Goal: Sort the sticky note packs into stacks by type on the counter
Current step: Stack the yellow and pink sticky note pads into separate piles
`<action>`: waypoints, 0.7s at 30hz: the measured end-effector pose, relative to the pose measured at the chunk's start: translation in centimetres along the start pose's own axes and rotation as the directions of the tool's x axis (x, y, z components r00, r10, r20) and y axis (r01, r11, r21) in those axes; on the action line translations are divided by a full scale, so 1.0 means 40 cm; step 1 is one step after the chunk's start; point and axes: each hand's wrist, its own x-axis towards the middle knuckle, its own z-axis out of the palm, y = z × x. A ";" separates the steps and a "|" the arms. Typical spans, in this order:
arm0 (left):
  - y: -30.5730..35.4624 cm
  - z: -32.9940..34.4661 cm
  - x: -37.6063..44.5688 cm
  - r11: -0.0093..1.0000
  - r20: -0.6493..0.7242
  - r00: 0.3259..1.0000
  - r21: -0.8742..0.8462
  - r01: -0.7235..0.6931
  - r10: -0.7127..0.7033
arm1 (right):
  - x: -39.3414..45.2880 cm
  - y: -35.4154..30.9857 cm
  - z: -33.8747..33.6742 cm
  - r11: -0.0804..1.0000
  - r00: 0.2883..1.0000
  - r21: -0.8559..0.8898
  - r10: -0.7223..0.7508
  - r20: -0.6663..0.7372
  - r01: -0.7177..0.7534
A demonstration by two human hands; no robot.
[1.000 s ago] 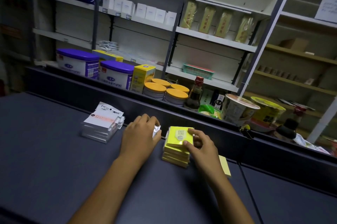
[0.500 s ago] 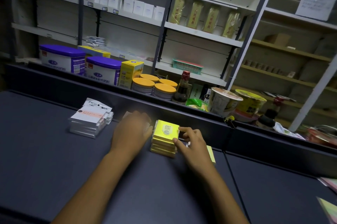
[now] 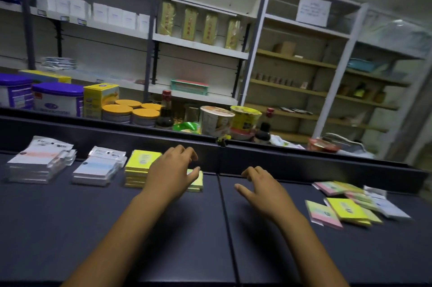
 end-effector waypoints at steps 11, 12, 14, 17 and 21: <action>0.440 0.044 -0.087 0.988 0.040 0.988 -0.054 -0.148 0.150 | -0.295 0.324 -0.207 0.992 0.992 -0.037 0.116 -0.057 -0.118; 0.477 0.049 -0.098 0.986 0.044 0.987 -0.063 -0.155 0.158 | -0.322 0.351 -0.222 0.991 0.990 -0.039 0.124 -0.060 -0.126; 0.547 0.062 -0.118 0.983 0.052 0.984 -0.078 -0.167 0.172 | -0.371 0.403 -0.249 0.988 0.987 -0.039 0.146 -0.060 -0.148; 0.641 0.080 -0.144 0.979 0.059 0.980 -0.088 -0.184 0.189 | -0.436 0.474 -0.287 0.982 0.982 -0.052 0.177 -0.067 -0.181; 0.744 0.097 -0.155 0.970 0.064 0.972 -0.105 -0.220 0.227 | -0.494 0.551 -0.329 0.972 0.974 -0.081 0.215 -0.066 -0.220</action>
